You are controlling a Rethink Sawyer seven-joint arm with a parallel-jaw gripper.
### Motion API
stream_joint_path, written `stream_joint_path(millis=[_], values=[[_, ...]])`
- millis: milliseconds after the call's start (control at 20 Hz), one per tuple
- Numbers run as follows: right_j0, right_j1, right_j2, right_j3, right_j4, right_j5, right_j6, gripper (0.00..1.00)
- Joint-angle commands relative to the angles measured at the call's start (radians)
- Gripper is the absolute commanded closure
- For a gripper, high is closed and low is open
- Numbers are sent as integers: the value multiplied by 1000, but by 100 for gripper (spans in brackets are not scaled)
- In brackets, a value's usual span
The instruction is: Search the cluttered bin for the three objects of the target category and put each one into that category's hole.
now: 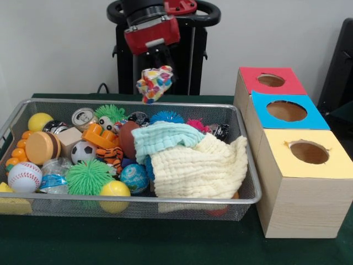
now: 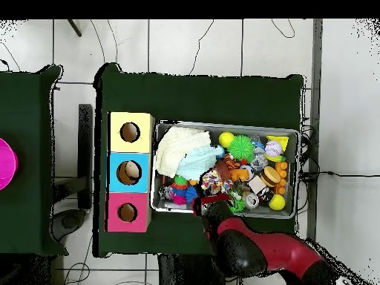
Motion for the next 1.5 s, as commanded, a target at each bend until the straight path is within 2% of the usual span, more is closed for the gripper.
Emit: stream_joint_path(millis=[50, 300, 550, 900, 1000, 1200, 1400, 1500], values=[[143, 2, -134, -3, 115, 100, 236, 100], [209, -23, -167, 57, 156, 29, 265, 100], [343, -57, -224, 87, 248, -43, 314, 100], [366, -131, -186, 146, 319, -48, 346, 100], [370, -139, -180, 141, 333, -49, 349, 100], [376, -95, -182, 84, 340, -56, 335, 100], [335, -75, -143, 87, 299, -62, 328, 100], [323, -71, -133, 94, 284, -108, 346, 100]])
